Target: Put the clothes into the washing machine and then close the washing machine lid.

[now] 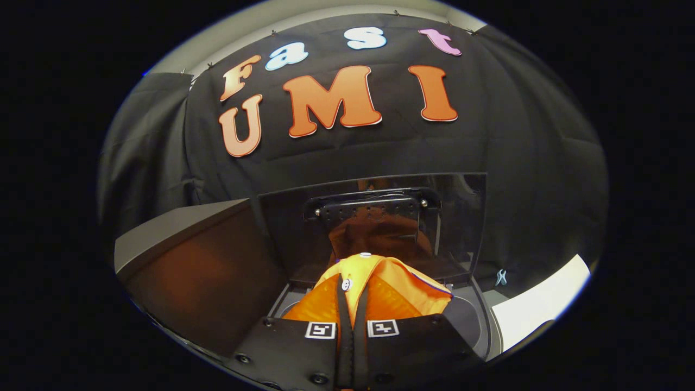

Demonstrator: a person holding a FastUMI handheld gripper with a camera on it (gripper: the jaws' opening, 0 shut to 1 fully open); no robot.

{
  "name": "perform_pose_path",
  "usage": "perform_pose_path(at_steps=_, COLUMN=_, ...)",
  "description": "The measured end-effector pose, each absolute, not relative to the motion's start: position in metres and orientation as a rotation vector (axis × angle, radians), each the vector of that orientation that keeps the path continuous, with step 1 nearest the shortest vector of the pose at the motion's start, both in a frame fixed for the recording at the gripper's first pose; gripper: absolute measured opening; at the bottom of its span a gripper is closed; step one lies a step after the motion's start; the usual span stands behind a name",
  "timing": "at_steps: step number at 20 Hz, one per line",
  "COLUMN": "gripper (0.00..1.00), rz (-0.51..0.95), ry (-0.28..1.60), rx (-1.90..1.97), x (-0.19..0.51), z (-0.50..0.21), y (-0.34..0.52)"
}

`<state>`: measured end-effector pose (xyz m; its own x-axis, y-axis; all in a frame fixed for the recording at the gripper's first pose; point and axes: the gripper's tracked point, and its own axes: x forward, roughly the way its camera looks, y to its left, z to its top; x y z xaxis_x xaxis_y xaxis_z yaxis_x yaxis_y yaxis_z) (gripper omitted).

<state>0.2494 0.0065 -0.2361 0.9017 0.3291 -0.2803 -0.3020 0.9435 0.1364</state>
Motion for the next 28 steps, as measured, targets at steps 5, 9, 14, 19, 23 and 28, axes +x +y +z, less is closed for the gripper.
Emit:
perform_pose_path(at_steps=5, gripper=0.08, rz=0.282, ry=0.351, rx=0.162, x=0.270, z=-0.266, y=0.005)
perform_pose_path(at_steps=9, gripper=0.08, rz=0.236, ry=0.414, rx=0.201, x=0.277, z=-0.306, y=0.002)
perform_pose_path(at_steps=14, gripper=0.08, rz=0.258, ry=0.554, rx=0.163, x=0.257, z=-0.364, y=0.014)
perform_pose_path(at_steps=19, gripper=0.08, rz=0.245, ry=0.710, rx=0.220, x=0.243, z=-0.400, y=0.017)
perform_pose_path(at_steps=23, gripper=0.08, rz=0.229, ry=0.778, rx=0.186, x=0.240, z=-0.422, y=0.018)
perform_pose_path(at_steps=28, gripper=0.08, rz=0.166, ry=0.941, rx=0.158, x=0.235, z=-0.459, y=0.009)
